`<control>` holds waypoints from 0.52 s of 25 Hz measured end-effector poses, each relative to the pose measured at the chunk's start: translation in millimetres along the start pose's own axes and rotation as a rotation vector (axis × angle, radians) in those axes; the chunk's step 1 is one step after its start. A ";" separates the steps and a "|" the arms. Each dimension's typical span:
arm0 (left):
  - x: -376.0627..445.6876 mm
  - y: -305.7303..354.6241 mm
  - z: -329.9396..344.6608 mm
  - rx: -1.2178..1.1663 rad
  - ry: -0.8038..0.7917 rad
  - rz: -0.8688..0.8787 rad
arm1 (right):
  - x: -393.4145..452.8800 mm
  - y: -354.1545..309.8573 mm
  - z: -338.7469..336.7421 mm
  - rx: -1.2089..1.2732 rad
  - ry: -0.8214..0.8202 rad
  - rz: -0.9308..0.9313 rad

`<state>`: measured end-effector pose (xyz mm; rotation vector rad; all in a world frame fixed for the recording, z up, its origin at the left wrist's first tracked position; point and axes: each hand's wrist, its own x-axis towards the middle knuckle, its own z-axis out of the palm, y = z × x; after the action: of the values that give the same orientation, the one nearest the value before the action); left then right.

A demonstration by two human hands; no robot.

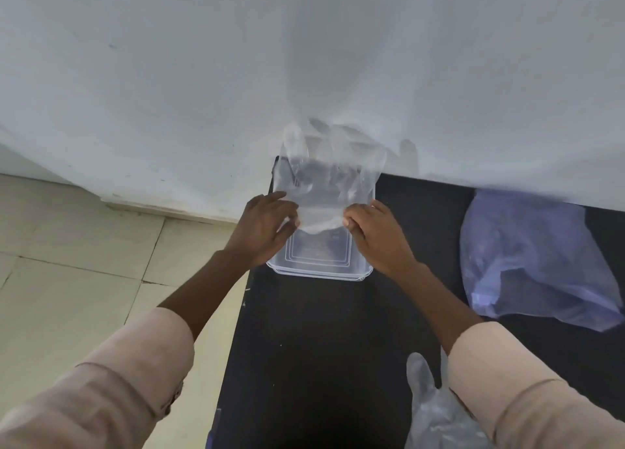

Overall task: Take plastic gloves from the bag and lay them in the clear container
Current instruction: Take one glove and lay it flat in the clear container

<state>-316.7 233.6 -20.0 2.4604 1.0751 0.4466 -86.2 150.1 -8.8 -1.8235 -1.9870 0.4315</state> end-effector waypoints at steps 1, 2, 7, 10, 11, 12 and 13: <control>-1.6 -1.1 4.5 0.047 -0.049 -0.003 | -1.7 2.9 4.1 -0.073 -0.045 -0.016; -3.1 -2.8 8.4 0.097 -0.092 -0.004 | -2.3 4.6 7.0 -0.136 -0.088 -0.024; -1.8 -9.9 10.7 0.297 -0.279 0.046 | 0.2 3.9 6.4 -0.428 -0.408 -0.055; -0.1 -14.3 6.2 0.382 -0.397 0.086 | 3.1 3.1 0.9 -0.566 -0.598 -0.113; 0.7 -14.7 4.6 0.407 -0.436 0.100 | 4.1 2.7 -0.7 -0.603 -0.647 -0.127; 2.0 -14.5 3.0 0.431 -0.473 0.112 | 5.5 2.3 -2.0 -0.637 -0.689 -0.138; 3.6 -14.1 1.4 0.458 -0.505 0.123 | 6.9 1.3 -2.9 -0.668 -0.725 -0.143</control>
<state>-322.4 244.6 -27.7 2.8095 0.8790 -0.4240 -84.1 156.9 -6.4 -2.0525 -3.0231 0.4625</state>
